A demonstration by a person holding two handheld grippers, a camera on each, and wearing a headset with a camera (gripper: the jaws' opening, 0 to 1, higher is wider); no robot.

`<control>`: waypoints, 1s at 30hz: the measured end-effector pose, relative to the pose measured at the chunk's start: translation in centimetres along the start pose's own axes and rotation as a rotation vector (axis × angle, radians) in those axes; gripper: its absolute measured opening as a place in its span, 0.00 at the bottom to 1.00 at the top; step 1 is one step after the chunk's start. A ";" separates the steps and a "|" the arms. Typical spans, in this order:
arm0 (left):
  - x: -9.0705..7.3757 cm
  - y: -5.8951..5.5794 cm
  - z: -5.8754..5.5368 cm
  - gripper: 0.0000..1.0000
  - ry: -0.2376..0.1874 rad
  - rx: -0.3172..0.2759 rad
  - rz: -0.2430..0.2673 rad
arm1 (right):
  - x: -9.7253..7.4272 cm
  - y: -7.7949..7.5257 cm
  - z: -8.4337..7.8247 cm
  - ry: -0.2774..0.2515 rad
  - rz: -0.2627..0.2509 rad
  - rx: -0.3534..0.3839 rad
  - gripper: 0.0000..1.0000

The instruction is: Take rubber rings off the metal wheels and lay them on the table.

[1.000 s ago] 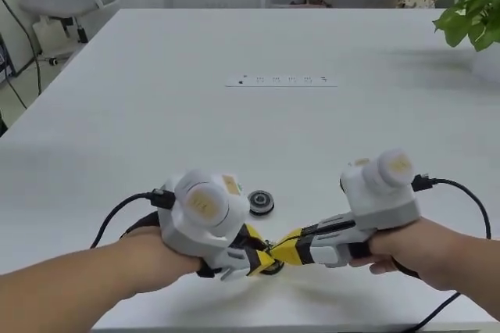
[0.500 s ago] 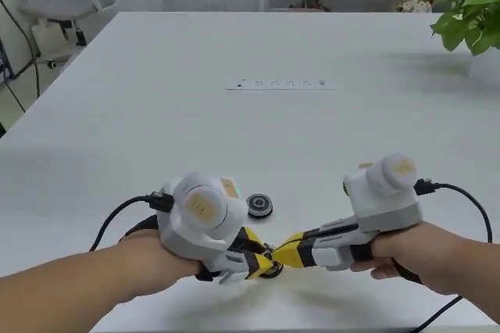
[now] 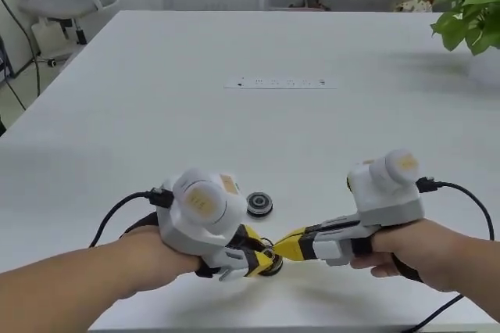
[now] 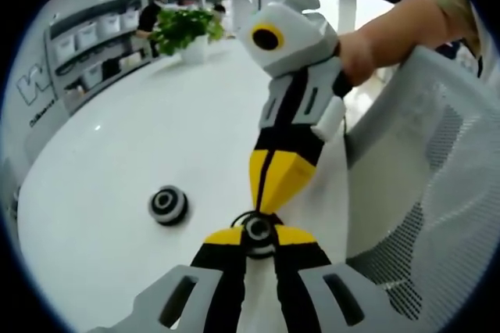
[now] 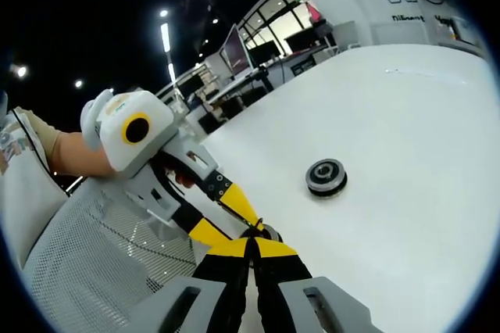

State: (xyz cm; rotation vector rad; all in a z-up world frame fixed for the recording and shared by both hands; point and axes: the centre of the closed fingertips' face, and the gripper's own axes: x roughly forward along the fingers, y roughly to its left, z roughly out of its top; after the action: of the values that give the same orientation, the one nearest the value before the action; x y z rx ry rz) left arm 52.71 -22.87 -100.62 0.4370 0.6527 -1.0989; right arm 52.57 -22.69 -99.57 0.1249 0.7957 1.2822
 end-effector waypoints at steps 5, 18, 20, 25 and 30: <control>0.0 -0.1 0.0 0.14 0.007 0.022 -0.006 | -0.1 0.0 -0.1 0.004 -0.004 0.001 0.00; -1.2 -0.9 0.4 0.25 0.002 0.036 -0.049 | -0.1 0.2 0.3 -0.002 0.001 -0.005 0.00; -1.4 -0.9 0.7 0.26 -0.008 0.033 -0.052 | -0.1 0.3 0.4 -0.006 0.002 -0.003 0.00; -2.5 -0.8 1.4 0.30 -0.047 0.007 -0.056 | 0.0 0.7 0.7 -0.012 0.010 -0.005 0.00; -3.9 -0.3 1.8 0.33 -0.080 -0.025 -0.044 | 0.0 0.8 1.1 -0.011 0.013 -0.011 0.00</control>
State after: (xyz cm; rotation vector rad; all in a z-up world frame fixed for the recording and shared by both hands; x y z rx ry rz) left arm 51.73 -21.43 -96.66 0.3570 0.6069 -1.1433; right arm 52.57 -22.05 -98.37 0.1282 0.7793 1.2975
